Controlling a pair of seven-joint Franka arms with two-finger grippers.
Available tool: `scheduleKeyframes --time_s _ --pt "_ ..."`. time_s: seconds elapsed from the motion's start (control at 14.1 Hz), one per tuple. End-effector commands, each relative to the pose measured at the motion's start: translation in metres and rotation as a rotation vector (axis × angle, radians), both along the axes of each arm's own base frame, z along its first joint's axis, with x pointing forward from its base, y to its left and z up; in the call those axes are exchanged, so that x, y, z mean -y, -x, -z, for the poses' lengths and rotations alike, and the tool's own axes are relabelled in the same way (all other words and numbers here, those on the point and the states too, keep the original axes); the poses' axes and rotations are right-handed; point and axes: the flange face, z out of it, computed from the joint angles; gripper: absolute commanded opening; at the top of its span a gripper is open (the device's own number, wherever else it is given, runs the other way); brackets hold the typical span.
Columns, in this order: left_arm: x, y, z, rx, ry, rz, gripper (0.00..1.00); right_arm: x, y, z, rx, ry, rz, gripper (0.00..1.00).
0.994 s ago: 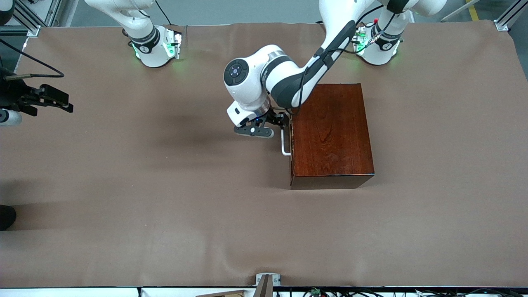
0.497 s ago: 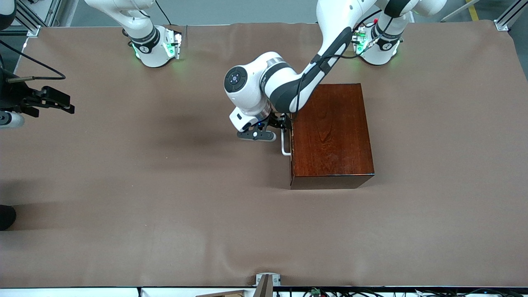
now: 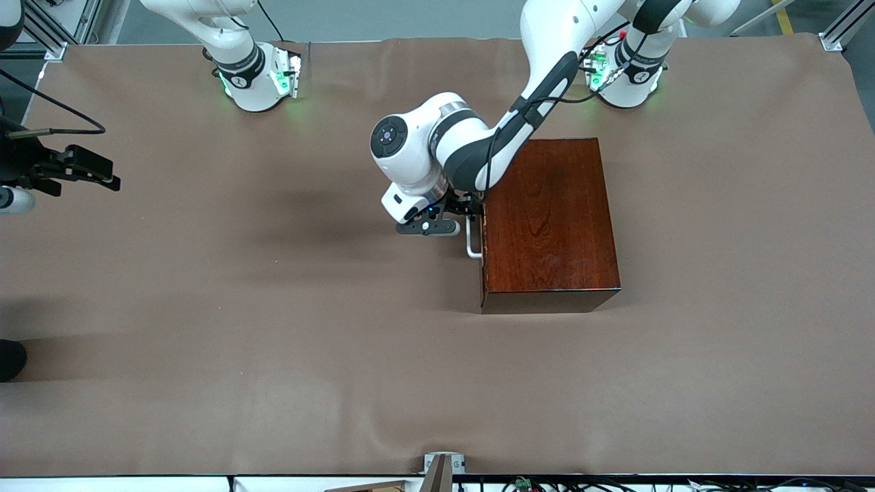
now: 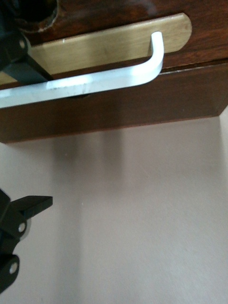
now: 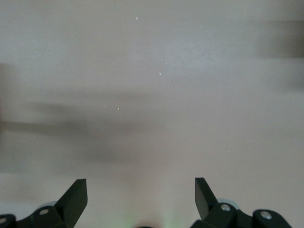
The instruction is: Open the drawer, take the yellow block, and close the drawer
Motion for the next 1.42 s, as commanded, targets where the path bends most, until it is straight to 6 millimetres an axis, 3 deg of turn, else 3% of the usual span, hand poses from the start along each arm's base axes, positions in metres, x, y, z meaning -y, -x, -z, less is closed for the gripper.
scheduleKeyframes --time_s 0.0,0.21,0.57,0.85,0.99,1.21,1.35 --pt "0.017 0.004 -0.008 0.064 0.049 -0.012 1.0 0.005 -0.001 -0.003 0.017 0.015 -0.005 1.0" --pt "0.027 0.004 -0.006 0.082 0.105 -0.003 1.0 0.019 -0.001 -0.002 0.016 0.002 0.031 1.0" --pt "0.041 0.006 -0.014 0.094 0.218 -0.006 1.0 0.023 0.0 0.006 -0.01 0.005 0.036 1.0" --pt "0.055 0.014 -0.01 0.108 0.267 0.017 1.0 0.02 -0.014 0.055 -0.147 0.006 0.029 1.0" --pt "0.064 0.021 -0.011 0.1 0.305 0.021 1.0 0.019 -0.038 0.096 -0.189 0.004 0.029 1.0" --pt "0.072 0.025 -0.017 0.096 0.367 0.02 1.0 0.018 -0.061 0.121 -0.141 -0.013 0.032 1.0" --pt "0.076 0.024 -0.022 0.09 0.416 0.0 1.0 0.0 -0.076 0.142 -0.119 -0.021 0.008 1.0"
